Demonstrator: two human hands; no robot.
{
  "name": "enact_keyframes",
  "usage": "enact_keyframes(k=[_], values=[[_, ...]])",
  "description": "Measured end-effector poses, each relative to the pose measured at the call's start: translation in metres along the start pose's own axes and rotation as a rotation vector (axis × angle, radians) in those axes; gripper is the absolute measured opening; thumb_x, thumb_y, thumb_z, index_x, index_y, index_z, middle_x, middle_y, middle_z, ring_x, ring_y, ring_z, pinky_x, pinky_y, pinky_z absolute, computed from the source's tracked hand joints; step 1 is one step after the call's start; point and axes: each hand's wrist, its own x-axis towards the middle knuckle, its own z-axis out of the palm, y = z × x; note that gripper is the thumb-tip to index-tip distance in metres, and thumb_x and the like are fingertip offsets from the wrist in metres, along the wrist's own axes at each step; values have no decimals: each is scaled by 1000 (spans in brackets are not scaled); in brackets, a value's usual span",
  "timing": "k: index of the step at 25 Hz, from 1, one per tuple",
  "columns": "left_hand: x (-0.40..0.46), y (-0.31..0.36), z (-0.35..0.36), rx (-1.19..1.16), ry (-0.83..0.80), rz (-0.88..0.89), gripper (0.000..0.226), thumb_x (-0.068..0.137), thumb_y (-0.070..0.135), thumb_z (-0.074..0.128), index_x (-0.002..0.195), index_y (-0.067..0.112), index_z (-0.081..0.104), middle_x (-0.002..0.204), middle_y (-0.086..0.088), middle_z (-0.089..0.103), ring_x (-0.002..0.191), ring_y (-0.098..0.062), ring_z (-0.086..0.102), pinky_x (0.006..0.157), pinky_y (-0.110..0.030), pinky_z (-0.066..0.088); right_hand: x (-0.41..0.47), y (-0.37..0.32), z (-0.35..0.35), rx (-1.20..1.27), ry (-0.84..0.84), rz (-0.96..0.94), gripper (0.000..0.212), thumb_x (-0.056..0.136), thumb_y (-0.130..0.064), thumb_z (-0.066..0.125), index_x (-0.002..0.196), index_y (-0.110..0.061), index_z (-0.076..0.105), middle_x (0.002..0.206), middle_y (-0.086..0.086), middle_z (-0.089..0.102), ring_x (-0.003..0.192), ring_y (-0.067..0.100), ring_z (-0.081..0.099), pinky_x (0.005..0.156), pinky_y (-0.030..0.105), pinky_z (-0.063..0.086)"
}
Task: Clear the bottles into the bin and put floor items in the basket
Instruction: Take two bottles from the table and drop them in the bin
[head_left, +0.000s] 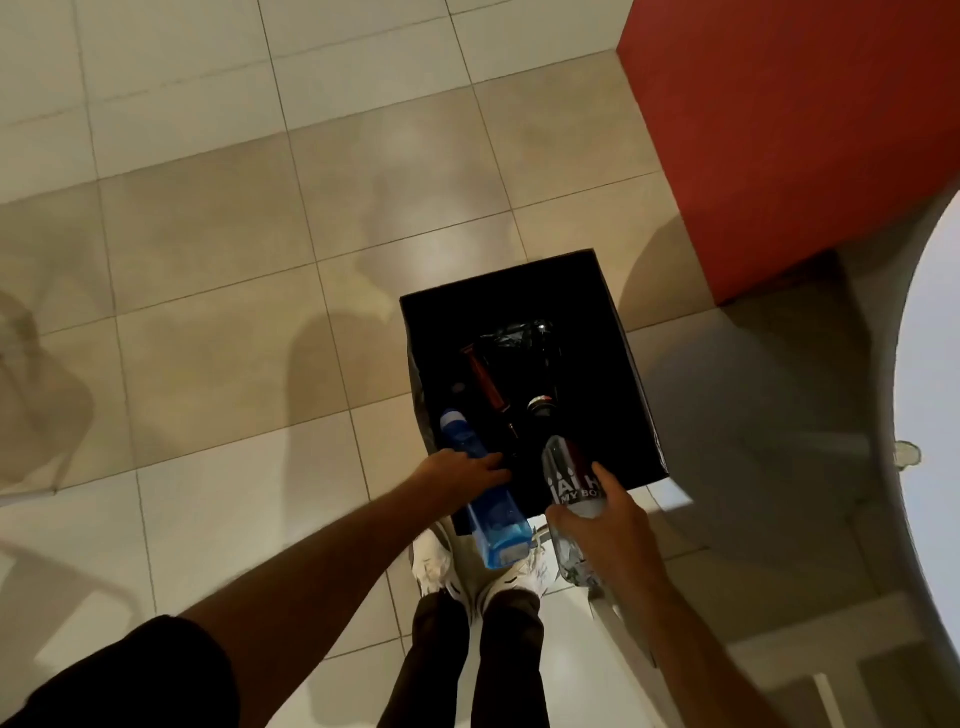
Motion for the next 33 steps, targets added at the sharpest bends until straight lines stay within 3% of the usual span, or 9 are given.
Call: enact_keyframes(k=[6, 8, 12, 15, 20, 22, 25, 29, 33], values=[[-4, -11, 13, -46, 91, -87, 80, 94, 16, 66, 157, 31, 19, 160, -4, 27, 116, -31, 64, 93, -45, 57, 3, -11, -3, -26, -50, 34, 95, 77, -52, 80, 154, -30, 28, 136, 3, 54, 116, 26, 59, 98, 49, 54], [-1, -14, 11, -98, 169, -128, 86, 91, 19, 71, 157, 30, 18, 159, -4, 30, 121, -29, 60, 98, -43, 54, 6, -17, -1, -54, -79, 49, 95, 78, -52, 79, 155, -29, 27, 139, 4, 52, 120, 26, 57, 101, 47, 51], [5, -19, 13, -162, 308, -186, 97, 84, 23, 78, 158, 22, 16, 163, -5, 27, 149, -28, 29, 119, -41, 26, 19, -31, 7, -125, -114, 55, 94, 77, -48, 79, 154, -26, 29, 137, 6, 51, 121, 28, 53, 99, 42, 47], [3, -21, 18, -160, 384, -197, 93, 90, 24, 71, 160, 20, 9, 167, -5, 15, 154, -23, 8, 116, -36, -2, 28, -39, 14, -153, -108, 57, 75, 73, -48, 79, 137, -26, 47, 125, 4, 56, 109, 25, 55, 93, 40, 49], [-8, -24, 21, -232, 431, -237, 81, 101, 29, 54, 160, 19, 1, 168, -5, 3, 153, -20, -8, 117, -35, -11, 27, -38, 22, -91, -125, -16, 39, 82, -41, 75, 116, -24, 64, 104, -3, 66, 79, 4, 58, 66, 22, 46], [-21, -21, 15, -259, 436, -217, 79, 102, 30, 52, 161, 19, 0, 169, -3, 2, 154, -20, -8, 117, -34, -13, 10, -33, 23, -81, -172, -39, 44, 88, -33, 71, 130, -23, 60, 118, 1, 67, 97, 15, 64, 86, 31, 53], [-46, -18, -9, -253, 447, -210, 75, 104, 33, 47, 161, 20, 0, 169, -2, 1, 154, -19, -9, 119, -33, -13, -26, -42, 9, -45, -191, -116, 63, 96, -26, 64, 152, -22, 38, 151, 4, 47, 139, 25, 45, 115, 41, 39], [-125, 7, -99, -254, 569, -184, 71, 105, 37, 42, 161, 20, 1, 169, -1, 3, 151, -14, -12, 121, -32, -9, -118, -74, -60, -59, 33, -322, 59, 101, -28, 57, 155, -22, 34, 156, 2, 41, 147, 20, 33, 117, 32, 29], [-186, 47, -165, -337, 659, -142, 70, 103, 39, 46, 160, 21, 9, 168, 2, 12, 154, -14, -1, 120, -30, -6, -189, -96, -111, -112, 171, -388, 65, 101, -35, 56, 158, -30, 25, 162, -6, 31, 153, 15, 14, 123, 39, 21]])
